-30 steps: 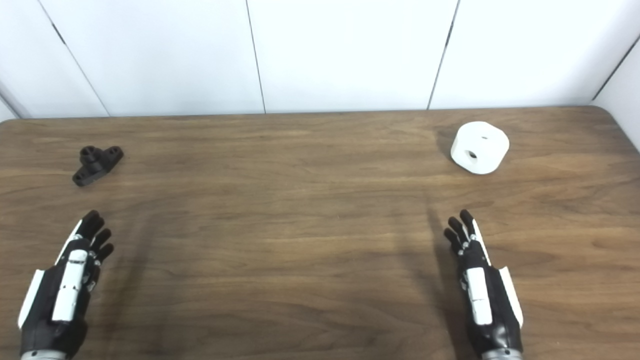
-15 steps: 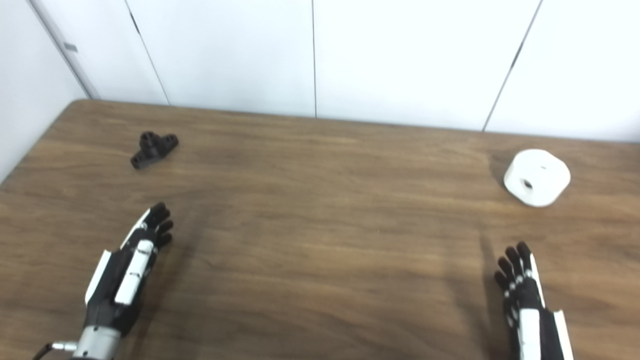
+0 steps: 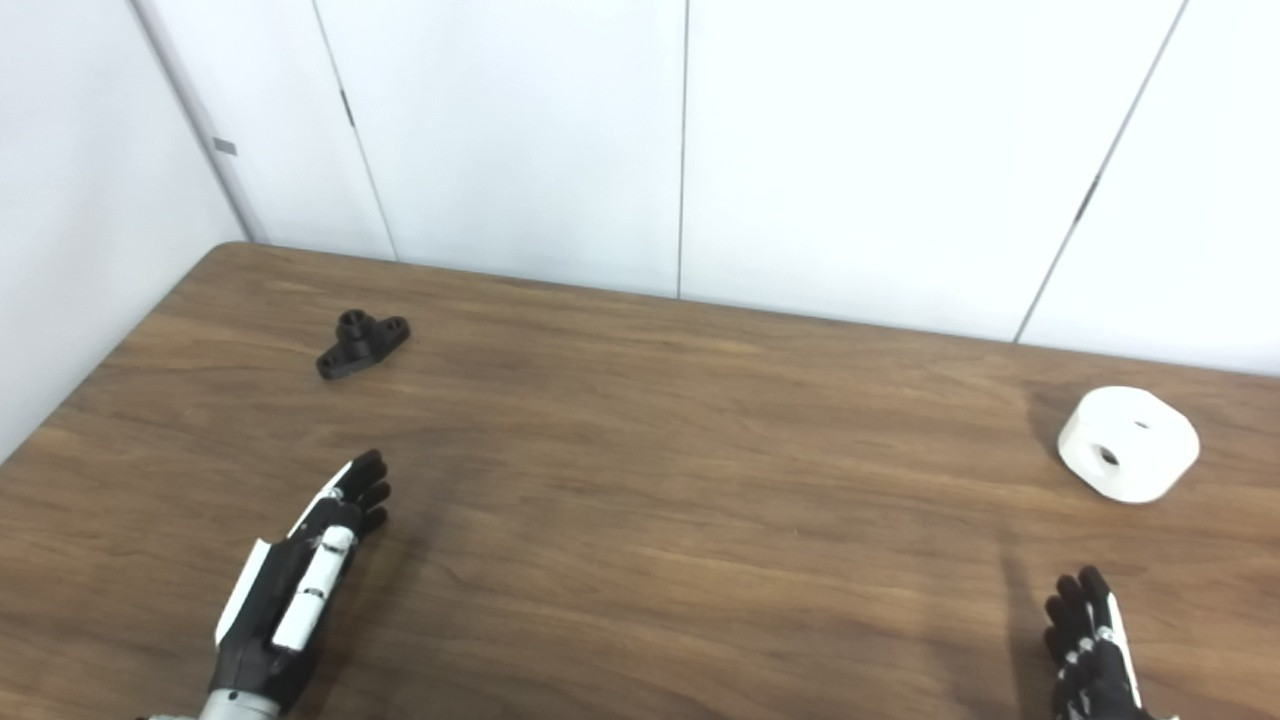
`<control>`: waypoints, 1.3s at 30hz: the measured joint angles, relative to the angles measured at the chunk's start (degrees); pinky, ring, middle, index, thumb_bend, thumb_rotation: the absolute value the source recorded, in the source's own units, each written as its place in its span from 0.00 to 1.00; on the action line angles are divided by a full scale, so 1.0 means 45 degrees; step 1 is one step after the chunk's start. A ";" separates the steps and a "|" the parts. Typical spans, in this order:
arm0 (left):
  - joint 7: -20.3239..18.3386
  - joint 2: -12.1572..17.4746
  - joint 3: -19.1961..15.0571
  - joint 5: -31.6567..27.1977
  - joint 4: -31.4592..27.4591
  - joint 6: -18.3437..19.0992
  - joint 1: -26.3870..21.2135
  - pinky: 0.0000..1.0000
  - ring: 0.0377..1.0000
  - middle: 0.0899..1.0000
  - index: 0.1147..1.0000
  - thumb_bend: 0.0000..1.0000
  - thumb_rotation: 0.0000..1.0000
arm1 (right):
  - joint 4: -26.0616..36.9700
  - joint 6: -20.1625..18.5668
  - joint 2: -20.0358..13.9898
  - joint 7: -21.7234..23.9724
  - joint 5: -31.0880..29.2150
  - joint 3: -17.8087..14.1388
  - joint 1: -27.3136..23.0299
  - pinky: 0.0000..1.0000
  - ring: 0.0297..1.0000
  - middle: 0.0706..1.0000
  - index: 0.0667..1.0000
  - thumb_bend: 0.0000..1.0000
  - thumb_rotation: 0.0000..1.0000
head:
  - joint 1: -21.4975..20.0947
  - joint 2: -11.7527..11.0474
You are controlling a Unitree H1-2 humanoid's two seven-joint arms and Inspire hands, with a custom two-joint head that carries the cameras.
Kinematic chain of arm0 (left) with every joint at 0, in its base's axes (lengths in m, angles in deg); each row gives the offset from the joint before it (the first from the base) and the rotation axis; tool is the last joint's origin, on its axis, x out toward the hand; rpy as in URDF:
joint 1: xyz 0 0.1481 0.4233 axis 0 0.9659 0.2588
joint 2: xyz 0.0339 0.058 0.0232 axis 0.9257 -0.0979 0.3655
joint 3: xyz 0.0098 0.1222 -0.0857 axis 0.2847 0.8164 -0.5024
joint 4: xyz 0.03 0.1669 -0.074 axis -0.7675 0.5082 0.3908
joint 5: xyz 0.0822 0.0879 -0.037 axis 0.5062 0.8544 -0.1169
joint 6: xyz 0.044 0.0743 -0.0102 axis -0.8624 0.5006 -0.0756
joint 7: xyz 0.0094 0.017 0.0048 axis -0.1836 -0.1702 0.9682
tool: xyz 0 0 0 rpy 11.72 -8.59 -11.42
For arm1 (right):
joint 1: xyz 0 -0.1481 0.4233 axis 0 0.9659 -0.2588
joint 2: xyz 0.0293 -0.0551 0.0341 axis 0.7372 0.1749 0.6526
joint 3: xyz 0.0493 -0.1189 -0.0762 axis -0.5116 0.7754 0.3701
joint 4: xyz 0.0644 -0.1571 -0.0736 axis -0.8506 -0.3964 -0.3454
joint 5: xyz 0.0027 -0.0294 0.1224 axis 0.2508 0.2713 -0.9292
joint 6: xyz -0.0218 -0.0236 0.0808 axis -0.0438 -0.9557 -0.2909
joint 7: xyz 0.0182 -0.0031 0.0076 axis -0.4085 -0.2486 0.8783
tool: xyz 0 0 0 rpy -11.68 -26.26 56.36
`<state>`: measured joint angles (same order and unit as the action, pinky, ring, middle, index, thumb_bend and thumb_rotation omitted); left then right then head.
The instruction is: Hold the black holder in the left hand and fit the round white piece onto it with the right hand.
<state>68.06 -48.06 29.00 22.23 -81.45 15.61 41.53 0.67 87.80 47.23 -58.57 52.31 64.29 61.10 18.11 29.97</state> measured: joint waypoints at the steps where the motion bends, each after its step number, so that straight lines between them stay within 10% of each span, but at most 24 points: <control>1: 0.0022 0.0001 0.0023 0.0000 0.0000 0.0000 0.0003 0.93 0.94 0.95 0.93 0.44 0.78 | -0.0004 0.0024 0.0009 -0.0011 0.0119 -0.0001 0.0004 1.00 0.93 0.95 0.99 0.60 1.00 | 0.0000 0.0000; 15: 0.0181 0.0001 0.0199 0.0118 0.0108 -0.0214 0.0039 0.94 0.94 0.95 0.95 0.39 0.80 | -0.0093 0.0507 0.0016 -0.0111 0.0220 -0.0022 0.0027 1.00 0.92 0.92 0.96 0.65 1.00 | -0.0176 0.0059; 27: 0.0576 -0.0077 0.0291 0.0487 -0.0007 -0.0207 0.0087 0.90 0.93 0.94 0.95 0.39 0.59 | -0.0097 0.0499 0.0012 -0.0124 0.0214 -0.0066 0.0030 1.00 0.92 0.92 0.96 0.69 1.00 | -0.0118 -0.0020; 39: 0.1121 0.0217 -0.0454 0.2720 -0.1340 0.1702 -0.0707 0.89 0.90 0.91 0.92 0.50 0.35 | -0.0091 0.0470 0.0033 -0.0126 0.0219 -0.0189 0.0091 1.00 0.94 0.92 0.97 0.70 1.00 | -0.0039 0.0039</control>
<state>73.10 -47.09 26.96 34.47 -87.48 23.27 38.35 0.27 89.91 47.38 -59.13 53.29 63.44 61.51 17.93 30.15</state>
